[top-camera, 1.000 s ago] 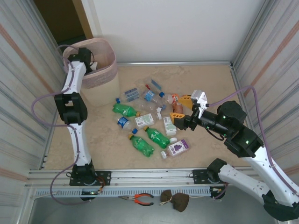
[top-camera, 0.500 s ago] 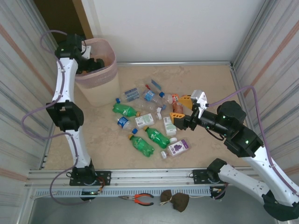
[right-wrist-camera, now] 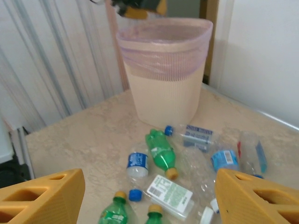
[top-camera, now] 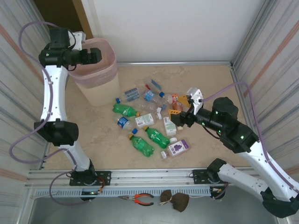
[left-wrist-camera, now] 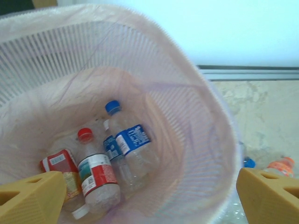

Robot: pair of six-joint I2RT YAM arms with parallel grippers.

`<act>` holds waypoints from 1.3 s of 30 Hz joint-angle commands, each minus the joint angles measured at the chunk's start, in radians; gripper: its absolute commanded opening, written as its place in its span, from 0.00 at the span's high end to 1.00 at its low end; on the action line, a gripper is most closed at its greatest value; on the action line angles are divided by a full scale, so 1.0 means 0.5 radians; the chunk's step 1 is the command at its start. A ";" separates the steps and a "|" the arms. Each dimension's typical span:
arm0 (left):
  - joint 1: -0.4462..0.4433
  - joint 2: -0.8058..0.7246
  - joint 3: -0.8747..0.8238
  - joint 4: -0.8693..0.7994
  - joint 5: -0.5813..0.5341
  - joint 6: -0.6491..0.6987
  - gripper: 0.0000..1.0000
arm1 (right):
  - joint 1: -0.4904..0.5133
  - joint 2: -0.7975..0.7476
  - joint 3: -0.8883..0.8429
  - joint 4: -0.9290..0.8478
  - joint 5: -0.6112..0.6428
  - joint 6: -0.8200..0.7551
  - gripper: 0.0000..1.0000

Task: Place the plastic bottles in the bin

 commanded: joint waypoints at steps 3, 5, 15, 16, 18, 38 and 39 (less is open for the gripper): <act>-0.009 -0.272 -0.220 0.278 0.261 -0.082 0.06 | 0.015 0.088 0.095 -0.181 0.281 0.146 0.26; -0.008 -0.367 -0.335 0.358 0.305 -0.107 0.06 | 0.006 0.136 0.104 -0.244 0.377 0.198 0.26; -0.013 -0.898 -1.025 0.756 0.487 -0.220 0.06 | -0.277 0.388 0.070 -0.464 0.267 0.556 0.27; -0.013 -0.945 -1.089 0.782 0.492 -0.234 0.06 | -0.304 0.404 0.057 -0.476 0.252 0.590 0.27; -0.013 -1.052 -1.233 0.845 0.506 -0.270 0.06 | -0.361 0.465 0.018 -0.493 0.229 0.671 0.28; -0.081 -1.651 -2.134 0.900 0.483 -0.662 0.09 | -0.754 1.279 0.093 -0.437 0.062 0.565 0.31; -0.082 -1.659 -2.151 0.899 0.491 -0.673 0.10 | -0.764 1.321 0.111 -0.432 0.060 0.541 0.30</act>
